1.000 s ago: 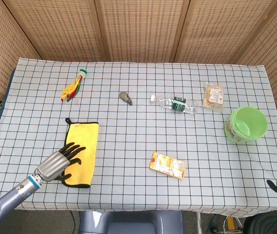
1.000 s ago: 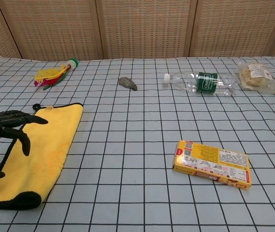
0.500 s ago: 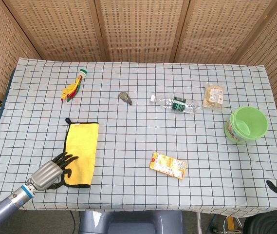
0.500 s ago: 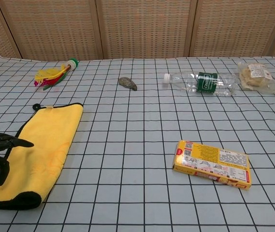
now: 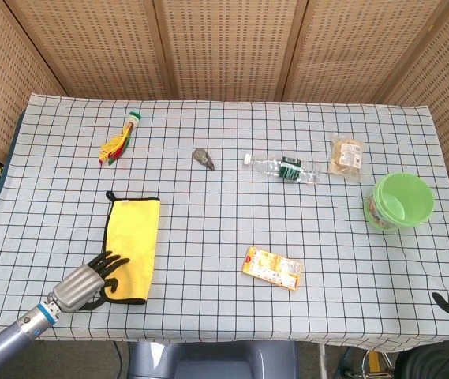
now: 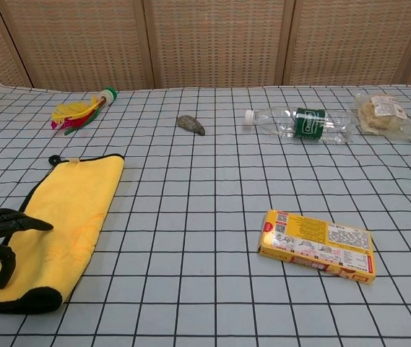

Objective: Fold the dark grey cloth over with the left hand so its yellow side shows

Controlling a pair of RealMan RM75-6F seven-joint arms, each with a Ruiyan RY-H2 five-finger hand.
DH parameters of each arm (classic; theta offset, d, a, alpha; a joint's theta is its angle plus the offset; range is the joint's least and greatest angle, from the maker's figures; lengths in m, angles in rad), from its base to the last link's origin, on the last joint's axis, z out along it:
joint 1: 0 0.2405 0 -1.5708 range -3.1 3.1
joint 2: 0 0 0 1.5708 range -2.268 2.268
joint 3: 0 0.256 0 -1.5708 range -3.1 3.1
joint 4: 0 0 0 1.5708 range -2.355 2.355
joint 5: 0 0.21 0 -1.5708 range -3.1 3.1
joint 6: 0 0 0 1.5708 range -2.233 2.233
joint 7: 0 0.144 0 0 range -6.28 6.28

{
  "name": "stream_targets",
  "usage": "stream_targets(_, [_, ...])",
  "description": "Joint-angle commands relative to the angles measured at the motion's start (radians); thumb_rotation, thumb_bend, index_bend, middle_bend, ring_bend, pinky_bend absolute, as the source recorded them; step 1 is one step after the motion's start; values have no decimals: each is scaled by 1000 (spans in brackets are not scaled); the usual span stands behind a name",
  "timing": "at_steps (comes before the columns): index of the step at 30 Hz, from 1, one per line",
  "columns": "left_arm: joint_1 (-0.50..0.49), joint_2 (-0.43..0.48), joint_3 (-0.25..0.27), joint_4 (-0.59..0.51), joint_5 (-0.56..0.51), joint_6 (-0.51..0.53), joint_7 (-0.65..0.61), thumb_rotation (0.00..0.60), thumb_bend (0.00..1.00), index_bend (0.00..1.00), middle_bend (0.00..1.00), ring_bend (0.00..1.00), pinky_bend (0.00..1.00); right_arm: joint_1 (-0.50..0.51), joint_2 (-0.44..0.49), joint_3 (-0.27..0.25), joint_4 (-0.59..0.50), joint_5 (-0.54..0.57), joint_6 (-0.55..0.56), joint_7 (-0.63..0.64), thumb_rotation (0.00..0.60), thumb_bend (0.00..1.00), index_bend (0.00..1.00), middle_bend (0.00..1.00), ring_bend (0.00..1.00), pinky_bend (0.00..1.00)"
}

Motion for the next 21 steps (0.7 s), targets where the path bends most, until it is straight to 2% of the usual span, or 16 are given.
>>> stream_targets(1, [3, 1, 2, 4, 2, 2, -5, 600, 392, 479, 0, 0, 0, 0, 1, 0, -1, -1, -1, 2, 600, 0, 0, 0, 0, 0])
stream_targets(17, [12, -20, -4, 24, 2, -6, 4, 600, 395, 512, 0, 0, 0, 0, 3, -1, -1, -1, -2, 8, 600, 0, 0, 0, 0, 0])
stream_targets(21, [12, -19, -5, 23, 1, -7, 2, 600, 447, 542, 0, 0, 0, 0, 2, -1, 0, -2, -2, 9, 600, 0, 0, 0, 0, 0])
